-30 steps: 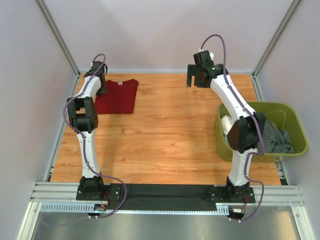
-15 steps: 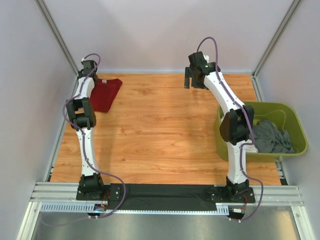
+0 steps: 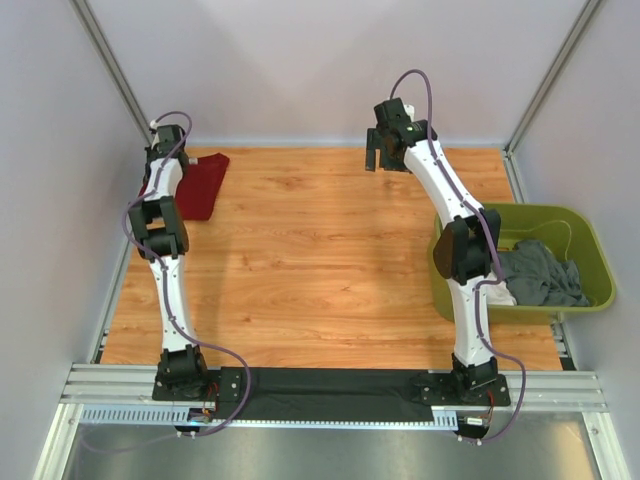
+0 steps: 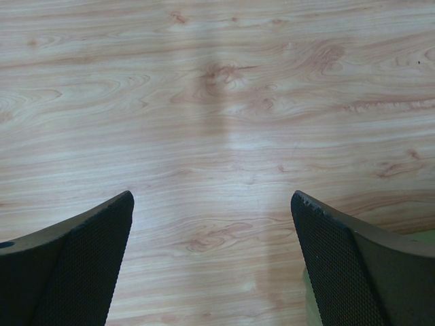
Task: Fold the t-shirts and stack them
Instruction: Neatly place the folded tshirt to the corner
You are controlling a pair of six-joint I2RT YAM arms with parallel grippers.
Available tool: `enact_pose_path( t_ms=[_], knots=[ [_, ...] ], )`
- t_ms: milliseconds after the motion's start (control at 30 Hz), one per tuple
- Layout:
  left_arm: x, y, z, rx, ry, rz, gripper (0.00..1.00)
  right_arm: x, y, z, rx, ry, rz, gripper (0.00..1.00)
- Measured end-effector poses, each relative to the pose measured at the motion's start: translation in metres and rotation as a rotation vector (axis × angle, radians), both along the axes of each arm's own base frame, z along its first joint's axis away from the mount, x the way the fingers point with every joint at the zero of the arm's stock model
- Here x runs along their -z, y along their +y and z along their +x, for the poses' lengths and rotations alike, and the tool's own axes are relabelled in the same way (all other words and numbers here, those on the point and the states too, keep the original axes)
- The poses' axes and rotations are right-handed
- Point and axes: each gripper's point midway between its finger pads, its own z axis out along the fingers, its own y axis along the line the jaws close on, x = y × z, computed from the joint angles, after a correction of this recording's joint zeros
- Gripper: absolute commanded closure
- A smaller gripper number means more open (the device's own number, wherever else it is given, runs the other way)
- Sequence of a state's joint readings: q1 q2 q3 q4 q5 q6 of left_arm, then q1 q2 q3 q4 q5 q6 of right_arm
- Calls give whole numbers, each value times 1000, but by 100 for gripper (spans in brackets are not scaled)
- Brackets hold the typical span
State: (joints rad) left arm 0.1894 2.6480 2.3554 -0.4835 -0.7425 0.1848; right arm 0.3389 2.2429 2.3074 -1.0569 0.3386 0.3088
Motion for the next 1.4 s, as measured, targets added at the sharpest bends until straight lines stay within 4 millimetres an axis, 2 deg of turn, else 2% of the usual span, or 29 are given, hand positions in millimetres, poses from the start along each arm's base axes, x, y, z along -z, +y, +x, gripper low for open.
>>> enact_pose_path(
  t_ms=[33, 100, 133, 167, 200, 367, 500, 667, 800, 867, 967, 1000, 1067, 1167, 1233, 1300, 1400],
  knots=[
    [0, 2, 0, -5, -5, -2, 75, 0, 0, 0, -1, 0, -1, 0],
    [1, 3, -1, -10, -15, -15, 49, 0, 1, 0, -9, 0, 3, 0],
    [1, 2, -1, -10, -20, -24, 28, 0, 2, 0, -13, 0, 5, 0],
    [1, 0, 0, -4, -23, -38, 18, 0, 4, 1, -22, 0, 13, 0],
    [0, -2, 1, 0, -36, -59, 13, -1, 6, 2, -29, -4, 22, 0],
    [-25, -21, -7, 16, -105, -167, 10, -8, 14, 4, -60, -35, 67, 0],
    [-68, -44, -28, 35, -192, -254, 9, -22, 15, -3, -73, -67, 93, 0],
    [-142, -80, -55, 92, -342, -335, 7, -64, 12, -25, -95, -152, 136, 0],
    [-182, -127, -85, 203, -421, -456, 6, -106, 4, -54, -110, -238, 172, 0],
    [-197, -154, -105, 279, -460, -525, 6, -120, -2, -72, -114, -280, 185, 0],
    [-207, -195, -149, 393, -485, -625, 7, -133, -14, -111, -121, -319, 199, 0],
    [-209, -206, -162, 427, -496, -653, 6, -137, -20, -129, -126, -345, 210, 0],
    [-214, -224, -190, 482, -519, -706, 6, -140, -25, -143, -129, -371, 217, 0],
    [-223, -238, -232, 526, -567, -750, 5, -138, -37, -180, -134, -407, 229, 0],
    [-239, -244, -261, 556, -639, -758, 5, -139, -44, -200, -135, -443, 239, 0],
    [-251, -248, -285, 583, -702, -758, 5, -135, -50, -216, -135, -469, 247, 0],
    [-259, -254, -313, 607, -761, -778, 5, -123, -54, -231, -135, -486, 258, 0]
  ],
)
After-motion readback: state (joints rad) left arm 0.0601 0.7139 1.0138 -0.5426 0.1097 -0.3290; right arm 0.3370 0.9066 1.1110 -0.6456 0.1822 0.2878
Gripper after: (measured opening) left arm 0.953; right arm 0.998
